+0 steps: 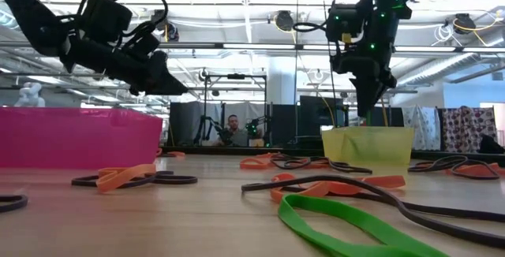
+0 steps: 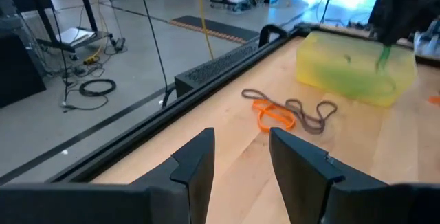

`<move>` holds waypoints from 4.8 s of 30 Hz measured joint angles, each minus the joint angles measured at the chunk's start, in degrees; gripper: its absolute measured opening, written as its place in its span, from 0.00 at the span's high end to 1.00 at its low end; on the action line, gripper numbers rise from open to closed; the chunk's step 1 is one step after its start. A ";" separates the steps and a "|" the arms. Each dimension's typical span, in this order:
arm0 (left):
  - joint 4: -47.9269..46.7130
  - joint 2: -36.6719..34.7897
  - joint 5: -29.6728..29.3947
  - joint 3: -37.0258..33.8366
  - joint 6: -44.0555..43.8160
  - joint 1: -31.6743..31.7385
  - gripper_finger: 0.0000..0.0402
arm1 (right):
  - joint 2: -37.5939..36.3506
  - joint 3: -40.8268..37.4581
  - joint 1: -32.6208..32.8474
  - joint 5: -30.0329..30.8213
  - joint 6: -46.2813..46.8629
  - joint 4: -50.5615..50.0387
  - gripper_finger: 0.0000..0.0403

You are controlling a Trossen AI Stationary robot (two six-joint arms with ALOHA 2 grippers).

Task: Sort rubber bands into baskets
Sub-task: Put the green rubber band into the yellow bin

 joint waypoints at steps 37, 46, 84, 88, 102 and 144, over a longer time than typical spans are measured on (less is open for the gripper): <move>-1.49 -0.02 3.74 0.00 0.95 0.00 0.63 | 8.66 -3.74 39.46 -19.56 -35.67 41.38 0.75; -1.55 -0.02 5.99 0.00 2.26 0.00 0.63 | 22.58 -3.72 44.96 -19.46 -43.95 69.86 0.75; -8.47 -0.02 9.09 0.00 0.47 0.00 0.63 | 40.57 15.69 51.73 -18.29 -43.50 50.44 0.75; -8.49 -0.02 9.07 0.00 0.49 0.00 0.63 | 40.09 15.67 51.60 -17.73 -43.50 49.62 0.78; -8.47 -0.02 8.96 0.00 0.97 0.00 0.63 | 39.47 16.17 50.55 -17.82 -41.21 46.30 0.99; -5.45 -0.02 8.48 0.00 3.93 0.00 0.63 | 7.19 14.59 3.57 10.73 -53.81 -15.37 1.00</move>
